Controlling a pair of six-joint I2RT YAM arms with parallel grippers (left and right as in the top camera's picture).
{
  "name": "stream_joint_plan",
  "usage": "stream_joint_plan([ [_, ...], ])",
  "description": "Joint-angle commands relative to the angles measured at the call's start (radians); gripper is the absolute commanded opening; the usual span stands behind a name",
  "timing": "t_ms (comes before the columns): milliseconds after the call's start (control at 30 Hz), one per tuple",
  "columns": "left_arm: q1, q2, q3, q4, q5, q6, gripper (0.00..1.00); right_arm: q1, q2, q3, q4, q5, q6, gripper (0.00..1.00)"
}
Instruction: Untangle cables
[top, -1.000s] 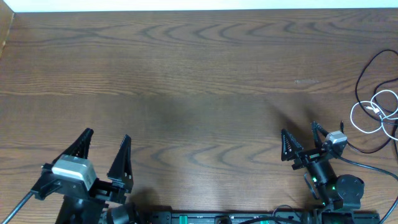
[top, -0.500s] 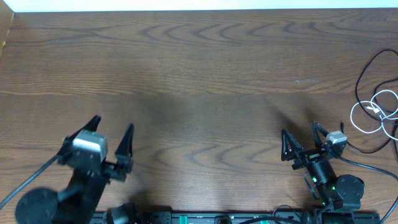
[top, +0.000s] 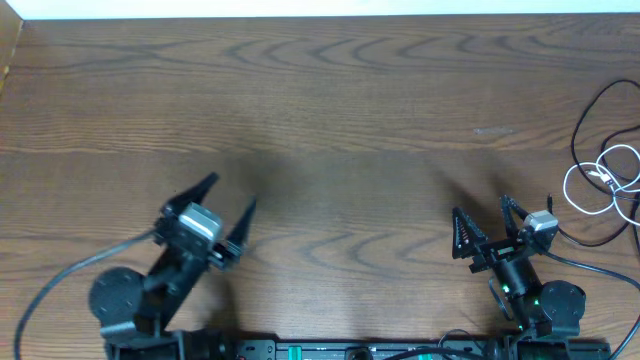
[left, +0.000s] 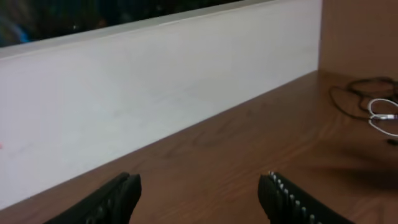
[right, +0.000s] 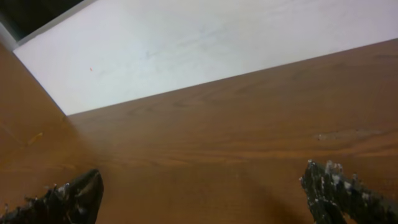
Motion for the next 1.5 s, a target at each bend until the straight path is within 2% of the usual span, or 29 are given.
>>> stream_joint_plan([
  [0, -0.07, -0.077, -0.066, 0.027, -0.166, 0.01, 0.66, 0.008, -0.009, -0.001, -0.005, -0.002, 0.01, 0.99],
  [233, -0.107, -0.208, -0.18, 0.079, -0.342, 0.008, 0.66, 0.008, -0.009, -0.001, -0.005, -0.002, 0.01, 0.99],
  [400, -0.107, -0.316, -0.304, 0.229, -0.51, -0.127, 0.66, 0.008, -0.009, -0.001, -0.005, -0.002, 0.01, 0.99],
  [500, -0.109, -0.314, -0.371, 0.361, -0.577, -0.2, 0.66, 0.008, -0.009, -0.001, -0.005, -0.002, 0.01, 0.99],
  [600, -0.121, -0.314, -0.421, 0.426, -0.684, -0.257, 0.66, 0.008, -0.009, -0.001, -0.005, -0.002, 0.01, 0.99],
  [700, -0.124, -0.314, -0.451, 0.424, -0.798, -0.296, 0.66, 0.008, -0.009, -0.001, -0.005, -0.002, 0.01, 0.99],
  [900, -0.124, -0.314, -0.51, 0.423, -0.91, -0.295, 0.66, 0.008, -0.009, -0.001, -0.005, -0.002, 0.01, 0.99],
  [1467, -0.124, -0.314, -0.512, 0.089, -0.936, -0.241, 0.66, 0.008, -0.009, -0.001, -0.005, -0.002, 0.01, 0.99],
])
